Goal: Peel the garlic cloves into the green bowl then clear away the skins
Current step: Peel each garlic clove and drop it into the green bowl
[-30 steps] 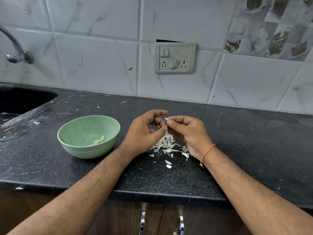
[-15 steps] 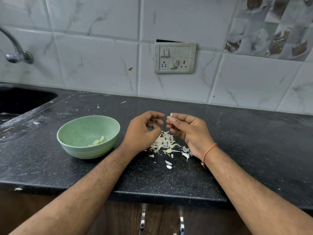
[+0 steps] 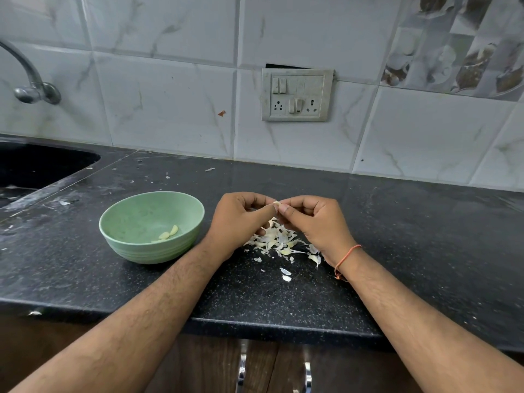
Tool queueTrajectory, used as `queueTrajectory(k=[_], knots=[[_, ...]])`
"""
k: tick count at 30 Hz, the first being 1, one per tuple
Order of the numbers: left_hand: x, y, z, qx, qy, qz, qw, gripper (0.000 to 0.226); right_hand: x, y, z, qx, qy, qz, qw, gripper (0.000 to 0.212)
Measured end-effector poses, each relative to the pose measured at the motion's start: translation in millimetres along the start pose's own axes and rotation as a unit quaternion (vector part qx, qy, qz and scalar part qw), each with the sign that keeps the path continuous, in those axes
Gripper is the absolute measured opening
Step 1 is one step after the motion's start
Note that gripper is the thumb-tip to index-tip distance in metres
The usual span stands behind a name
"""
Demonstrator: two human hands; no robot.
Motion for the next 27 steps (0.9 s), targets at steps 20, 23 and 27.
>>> queueTrajectory(k=[20,23,27], knots=[[1,-4,2,-0.050,0.003,0.042,0.998,0.007,2,5,0,0.010,-0.007,-0.022,1.000,0.008],[0,-5,2,-0.055,0.008,0.031,0.998,0.006,3,7,-1,0.027,-0.008,-0.044,0.999,0.009],[2,-9,-1,-0.042,-0.006,0.013,0.999,0.006,5,10,-1,0.067,-0.012,-0.094,0.993,0.014]])
Point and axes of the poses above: each hand's wrist, its own z-axis away from the middle knuckle, its own x-axis out of the palm, y = z × x, the point moved 9 cm from there along -z, towards the middle knuckle, and after that the axes turned 10 degrees about y, right-handed, at the moved point
